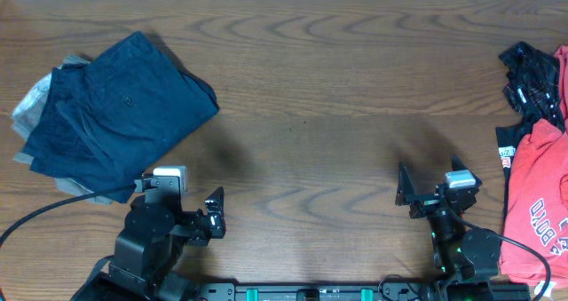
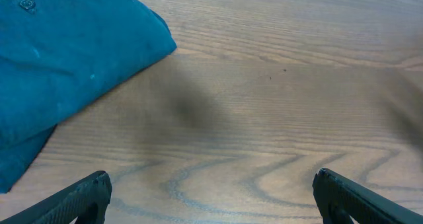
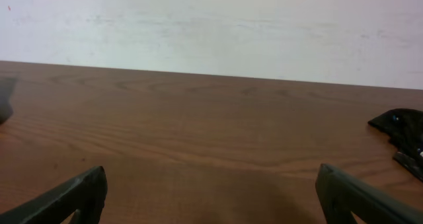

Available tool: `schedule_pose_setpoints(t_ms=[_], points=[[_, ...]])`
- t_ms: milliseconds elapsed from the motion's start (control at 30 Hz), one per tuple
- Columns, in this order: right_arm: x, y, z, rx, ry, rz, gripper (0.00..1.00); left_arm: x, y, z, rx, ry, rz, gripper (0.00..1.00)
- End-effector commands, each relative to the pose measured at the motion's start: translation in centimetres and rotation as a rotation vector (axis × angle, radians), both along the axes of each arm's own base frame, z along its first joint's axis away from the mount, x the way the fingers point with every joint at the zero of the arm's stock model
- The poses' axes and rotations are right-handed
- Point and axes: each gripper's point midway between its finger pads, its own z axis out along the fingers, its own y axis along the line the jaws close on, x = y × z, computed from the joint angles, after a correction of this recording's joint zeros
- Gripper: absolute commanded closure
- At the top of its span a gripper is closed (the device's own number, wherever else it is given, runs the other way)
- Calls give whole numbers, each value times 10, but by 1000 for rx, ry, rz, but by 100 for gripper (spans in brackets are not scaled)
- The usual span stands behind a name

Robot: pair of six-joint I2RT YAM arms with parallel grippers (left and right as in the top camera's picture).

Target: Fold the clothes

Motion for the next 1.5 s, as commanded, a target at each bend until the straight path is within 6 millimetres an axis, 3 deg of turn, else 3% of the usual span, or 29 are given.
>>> schedule_pose_setpoints(t_ms=[0, 200, 333, 467, 800, 1000, 1467], points=[[-1, 2, 0, -15, -3, 9, 1, -2, 2, -1, -2, -8, 6, 2], [-1, 2, 0, -15, -3, 9, 1, -7, 23, -13, 59, -38, 59, 2], [-1, 2, 0, -15, -3, 9, 1, -4, 40, -36, 55, -78, 154, 2], [-1, 2, 0, -15, -3, 9, 1, 16, 45, -45, 47, -216, 183, 2], [-1, 2, 0, -15, -3, 9, 1, 62, 63, -32, 5, -593, 279, 2], [-1, 2, 0, -15, -3, 9, 1, 64, 60, -70, 19, -507, 251, 2], [-1, 2, 0, -15, -3, 9, 1, 64, 60, -70, 20, -504, 251, 2]])
